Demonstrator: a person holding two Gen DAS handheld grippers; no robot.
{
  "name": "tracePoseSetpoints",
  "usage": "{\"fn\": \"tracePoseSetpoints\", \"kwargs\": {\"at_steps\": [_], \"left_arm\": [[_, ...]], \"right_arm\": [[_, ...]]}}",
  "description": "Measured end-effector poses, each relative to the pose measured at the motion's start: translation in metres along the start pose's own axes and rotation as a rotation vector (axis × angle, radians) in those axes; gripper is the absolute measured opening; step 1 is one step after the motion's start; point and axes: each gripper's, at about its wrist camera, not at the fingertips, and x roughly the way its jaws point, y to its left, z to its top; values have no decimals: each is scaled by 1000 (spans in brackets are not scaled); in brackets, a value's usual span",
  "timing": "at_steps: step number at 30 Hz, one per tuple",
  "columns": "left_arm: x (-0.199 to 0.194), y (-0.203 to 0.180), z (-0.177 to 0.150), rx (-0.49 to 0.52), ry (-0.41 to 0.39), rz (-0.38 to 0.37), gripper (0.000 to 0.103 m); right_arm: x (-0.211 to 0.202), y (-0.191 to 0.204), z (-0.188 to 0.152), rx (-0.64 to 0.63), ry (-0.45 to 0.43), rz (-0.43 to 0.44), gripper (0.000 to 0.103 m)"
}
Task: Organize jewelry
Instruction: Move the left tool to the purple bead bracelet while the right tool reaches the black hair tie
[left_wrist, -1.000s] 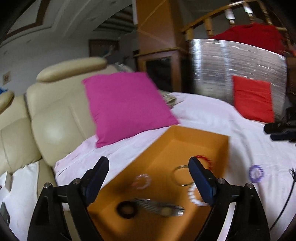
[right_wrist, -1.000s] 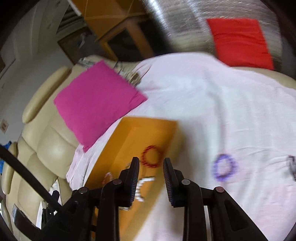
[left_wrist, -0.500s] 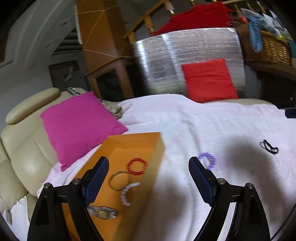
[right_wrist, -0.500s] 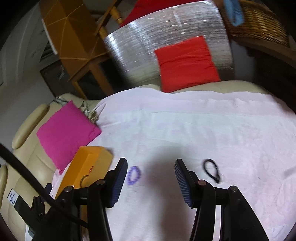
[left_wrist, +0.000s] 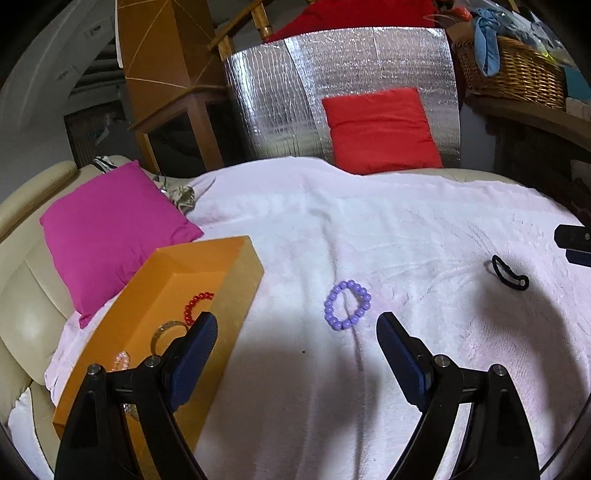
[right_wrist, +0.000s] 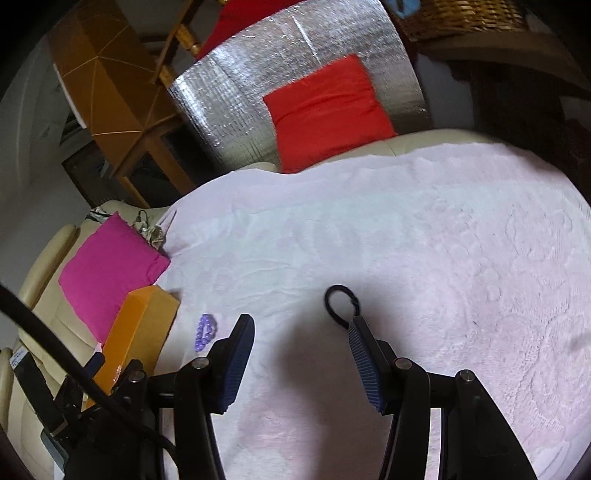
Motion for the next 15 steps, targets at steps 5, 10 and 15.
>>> {"fn": "tracePoseSetpoints", "kwargs": {"at_steps": [5, 10, 15], "left_arm": [[6, -7, 2, 2, 15, -7, 88], [11, -17, 3, 26, 23, -5, 88], [16, -21, 4, 28, 36, -4, 88]], "right_arm": [[4, -10, 2, 40, 8, 21, 56], [9, -13, 2, 32, 17, 27, 56], [13, -19, 2, 43, 24, 31, 56]]}}
